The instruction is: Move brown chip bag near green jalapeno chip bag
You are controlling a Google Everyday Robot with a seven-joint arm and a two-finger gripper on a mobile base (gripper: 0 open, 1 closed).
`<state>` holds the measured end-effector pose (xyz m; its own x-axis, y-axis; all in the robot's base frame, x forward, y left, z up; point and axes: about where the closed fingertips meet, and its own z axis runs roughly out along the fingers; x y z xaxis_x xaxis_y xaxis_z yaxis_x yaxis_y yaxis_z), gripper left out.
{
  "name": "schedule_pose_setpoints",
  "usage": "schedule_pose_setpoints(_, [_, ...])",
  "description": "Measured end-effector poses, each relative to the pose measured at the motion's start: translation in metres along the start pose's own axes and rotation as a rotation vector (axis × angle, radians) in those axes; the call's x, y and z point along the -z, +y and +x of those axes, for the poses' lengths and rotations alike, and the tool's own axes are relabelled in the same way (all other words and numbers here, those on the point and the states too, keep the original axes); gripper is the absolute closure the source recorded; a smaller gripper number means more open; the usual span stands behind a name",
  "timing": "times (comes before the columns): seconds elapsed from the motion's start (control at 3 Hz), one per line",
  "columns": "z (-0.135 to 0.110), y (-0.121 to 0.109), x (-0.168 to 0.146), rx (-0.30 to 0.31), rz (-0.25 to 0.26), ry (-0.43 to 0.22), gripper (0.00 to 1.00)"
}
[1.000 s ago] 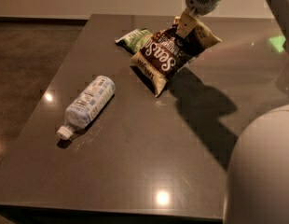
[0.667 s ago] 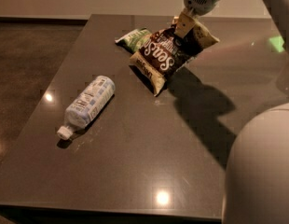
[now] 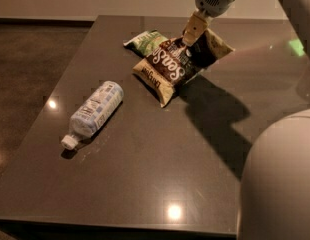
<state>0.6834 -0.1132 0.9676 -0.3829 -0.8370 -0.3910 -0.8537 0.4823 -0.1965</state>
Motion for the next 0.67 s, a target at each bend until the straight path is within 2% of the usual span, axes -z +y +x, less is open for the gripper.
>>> schedule_pose_setpoints(0.33, [-0.0018,-0.0007,-0.0031,0.001,0.001,-0.003,0.0])
schedule_pose_setpoints(0.67, [-0.0021,-0.0008,-0.0037,0.001,0.001,-0.003,0.0])
